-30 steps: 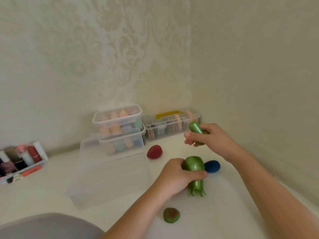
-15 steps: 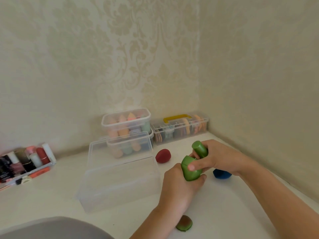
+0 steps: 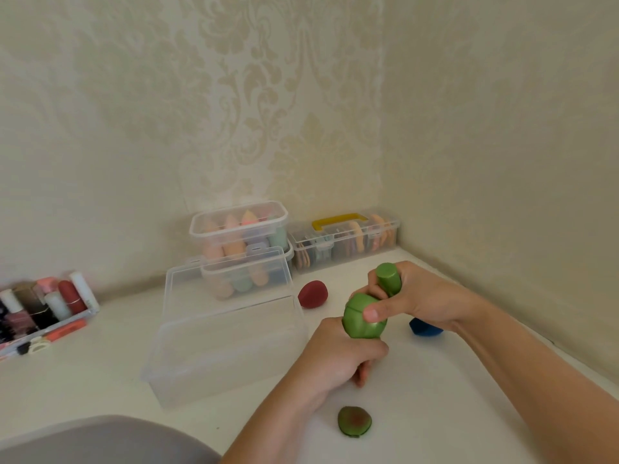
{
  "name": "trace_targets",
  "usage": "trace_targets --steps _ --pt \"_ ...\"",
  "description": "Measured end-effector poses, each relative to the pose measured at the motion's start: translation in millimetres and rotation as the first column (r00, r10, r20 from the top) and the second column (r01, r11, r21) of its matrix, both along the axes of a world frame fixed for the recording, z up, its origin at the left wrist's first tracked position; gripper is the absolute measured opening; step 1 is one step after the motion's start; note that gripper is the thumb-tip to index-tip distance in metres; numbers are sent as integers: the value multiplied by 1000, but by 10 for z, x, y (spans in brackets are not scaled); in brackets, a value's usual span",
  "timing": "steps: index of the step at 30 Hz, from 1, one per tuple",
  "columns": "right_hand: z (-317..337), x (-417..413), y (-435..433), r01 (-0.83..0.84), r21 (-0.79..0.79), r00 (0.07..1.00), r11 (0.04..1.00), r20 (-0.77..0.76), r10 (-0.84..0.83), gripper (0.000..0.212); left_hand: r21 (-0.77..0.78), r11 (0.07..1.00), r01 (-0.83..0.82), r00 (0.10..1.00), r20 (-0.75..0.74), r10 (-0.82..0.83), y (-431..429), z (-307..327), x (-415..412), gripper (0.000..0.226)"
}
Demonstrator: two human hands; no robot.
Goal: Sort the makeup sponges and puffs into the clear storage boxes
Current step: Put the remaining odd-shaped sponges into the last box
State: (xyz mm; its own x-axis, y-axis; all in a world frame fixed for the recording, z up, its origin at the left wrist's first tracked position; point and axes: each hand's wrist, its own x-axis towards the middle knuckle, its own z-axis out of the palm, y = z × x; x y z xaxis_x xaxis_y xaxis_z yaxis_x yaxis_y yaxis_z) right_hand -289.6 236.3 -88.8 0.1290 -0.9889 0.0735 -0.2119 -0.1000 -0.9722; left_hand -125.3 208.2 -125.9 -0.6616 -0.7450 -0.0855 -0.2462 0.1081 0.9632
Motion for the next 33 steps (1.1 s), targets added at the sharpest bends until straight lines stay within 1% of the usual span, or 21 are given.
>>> trace_targets --steps 3,5,7,8,9,10,11,12,13,14,15,16,18,22,24,25,27,28,30,32,33 --pt "-57 3 -31 -41 -6 998 999 42 42 39 122 987 107 992 -80 -98 -2 43 55 23" --pt "-56 13 -44 -72 -29 993 997 90 75 42 226 945 234 965 -172 -198 -8 89 118 17" --pt "-8 8 -28 -104 -83 958 991 261 122 47 325 851 412 893 -330 -306 -13 148 189 13" --pt "20 -24 -12 -91 -98 923 991 365 121 47 342 811 475 857 -392 -336 -15 169 217 13" --pt "61 -55 13 -71 -99 902 993 418 106 47 334 796 504 836 -420 -353 -19 176 232 13" --pt "93 -83 40 -11 -90 925 996 377 44 46 314 802 508 830 -427 -359 -14 177 232 13" --pt "92 -109 51 88 -87 977 992 200 -69 44 289 823 490 834 -430 -345 -10 166 218 12" --pt "54 -139 41 192 -103 976 976 -82 -201 43 250 856 454 844 -429 -322 -8 153 198 11" --pt "-2 -163 11 279 -139 872 950 -378 -311 42 188 896 402 859 -417 -298 -10 132 176 11" --pt "-64 -164 -25 316 -176 738 932 -572 -358 42 115 932 343 877 -394 -274 -16 111 155 11" --pt "-132 -159 -61 313 -200 656 928 -662 -364 42 44 957 286 893 -374 -249 -26 85 135 13" --pt "-180 -148 -82 295 -203 637 934 -687 -350 43 -15 973 231 907 -358 -221 -44 58 122 16" --pt "-222 -160 -98 267 -189 657 945 -681 -322 43 -96 984 148 923 -343 -172 -76 18 103 22" --pt "-199 -150 -88 299 -204 644 932 -678 -355 42 -170 982 79 932 -338 -133 -80 8 85 24" --pt "-141 -114 -67 377 -222 727 899 -532 -435 53 -172 983 64 938 -325 -118 -74 8 84 22" --pt "-92 -99 -52 418 -218 790 882 -392 -471 56 -175 983 57 941 -319 -112 -73 4 81 22" --pt "23 -71 -14 449 -157 887 880 -38 -459 48 -170 984 56 943 -315 -108 -70 5 75 23" --pt "70 -73 4 431 -125 901 894 104 -420 44 -162 985 63 943 -314 -112 -61 13 75 24" --pt "138 -86 33 383 -95 894 919 287 -344 39 -172 981 88 940 -311 -138 -39 28 75 23" --pt "162 -108 46 308 -65 865 949 434 -251 37 -200 975 101 935 -315 -161 -19 34 74 32" --pt "165 -119 51 253 -61 865 965 462 -198 38 -208 974 91 933 -325 -157 -17 24 67 41"
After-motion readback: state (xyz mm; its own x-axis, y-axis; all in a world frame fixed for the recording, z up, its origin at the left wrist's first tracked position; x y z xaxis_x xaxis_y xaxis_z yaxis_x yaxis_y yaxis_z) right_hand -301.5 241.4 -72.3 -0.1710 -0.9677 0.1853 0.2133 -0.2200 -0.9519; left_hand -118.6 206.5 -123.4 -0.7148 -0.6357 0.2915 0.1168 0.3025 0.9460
